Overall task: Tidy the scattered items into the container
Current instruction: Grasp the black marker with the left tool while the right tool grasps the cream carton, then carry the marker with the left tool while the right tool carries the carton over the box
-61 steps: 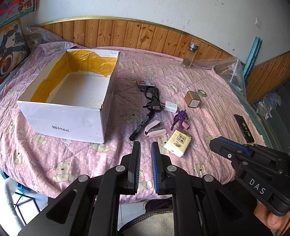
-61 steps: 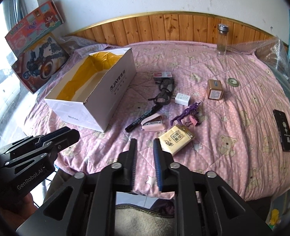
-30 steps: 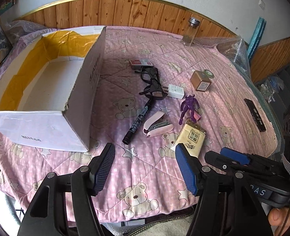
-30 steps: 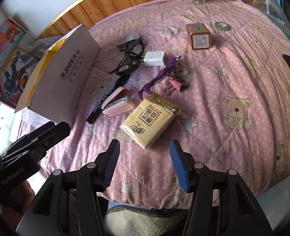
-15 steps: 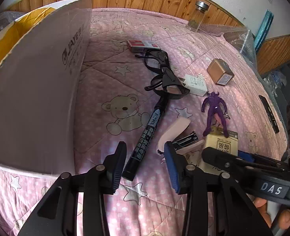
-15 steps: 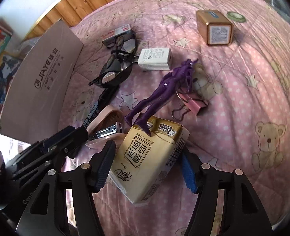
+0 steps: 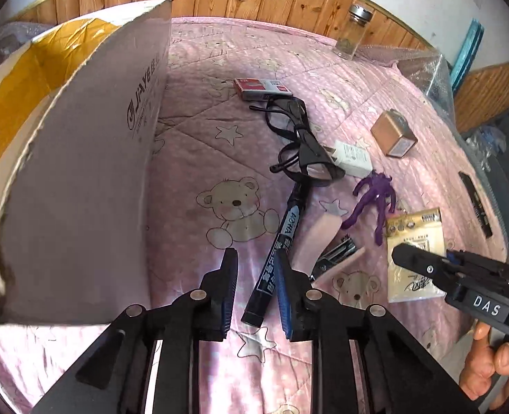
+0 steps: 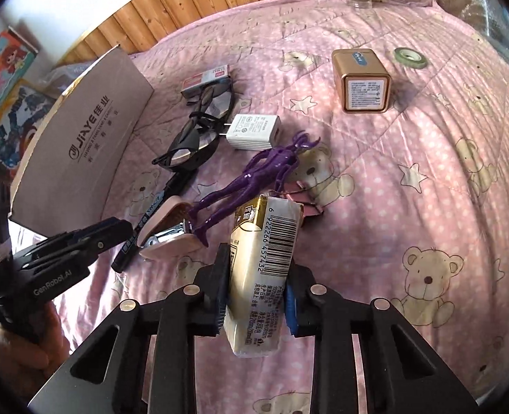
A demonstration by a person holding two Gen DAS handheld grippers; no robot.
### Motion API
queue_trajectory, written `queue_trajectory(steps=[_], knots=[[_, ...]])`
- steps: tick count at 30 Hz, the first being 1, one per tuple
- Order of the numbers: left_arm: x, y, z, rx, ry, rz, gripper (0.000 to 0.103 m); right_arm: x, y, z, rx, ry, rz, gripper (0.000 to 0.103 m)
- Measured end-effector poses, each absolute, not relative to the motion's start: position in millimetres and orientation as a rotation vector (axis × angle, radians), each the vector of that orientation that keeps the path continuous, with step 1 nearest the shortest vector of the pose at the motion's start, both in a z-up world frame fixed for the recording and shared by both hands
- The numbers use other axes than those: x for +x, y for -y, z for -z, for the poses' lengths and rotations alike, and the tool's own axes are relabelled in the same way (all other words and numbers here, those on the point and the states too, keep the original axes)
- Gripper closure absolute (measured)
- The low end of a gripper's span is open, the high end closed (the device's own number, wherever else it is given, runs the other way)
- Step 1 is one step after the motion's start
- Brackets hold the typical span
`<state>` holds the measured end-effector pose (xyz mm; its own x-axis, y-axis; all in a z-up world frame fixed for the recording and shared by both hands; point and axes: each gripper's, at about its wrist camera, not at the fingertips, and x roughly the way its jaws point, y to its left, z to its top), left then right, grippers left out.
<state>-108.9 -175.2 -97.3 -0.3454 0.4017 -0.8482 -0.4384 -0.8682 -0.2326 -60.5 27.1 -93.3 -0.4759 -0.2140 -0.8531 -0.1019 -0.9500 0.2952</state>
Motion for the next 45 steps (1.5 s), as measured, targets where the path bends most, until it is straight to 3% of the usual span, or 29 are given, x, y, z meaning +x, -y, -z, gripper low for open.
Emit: queue_trajectory(steps=[6,9,10,13,24,45], knots=[[-108,143,114,-1.4,-0.182,-2.128,0.079,-69,-24,110,1.611,0.482,2.517,0.071],[-104,134,115,-1.343,-0.261,-2.168,0.081,-67,-17,109,1.579,0.424,2.537,0.077],[-107,136,115,-1.349,-0.24,-2.169,0.087,-67,-20,109,1.572,0.461,2.526,0.078],[-113,143,114,-1.38,-0.185,-2.158,0.089,-66,-29,105,1.544,0.51,2.522,0.079],[-97,153,71,-1.398,-0.217,-2.244,0.089,-54,-33,69,1.45,0.496,2.519,0.079],[-95,211,-17,-1.209,0.004,-2.406,0.089,-67,70,-21,1.239,0.084,2.506,0.079]])
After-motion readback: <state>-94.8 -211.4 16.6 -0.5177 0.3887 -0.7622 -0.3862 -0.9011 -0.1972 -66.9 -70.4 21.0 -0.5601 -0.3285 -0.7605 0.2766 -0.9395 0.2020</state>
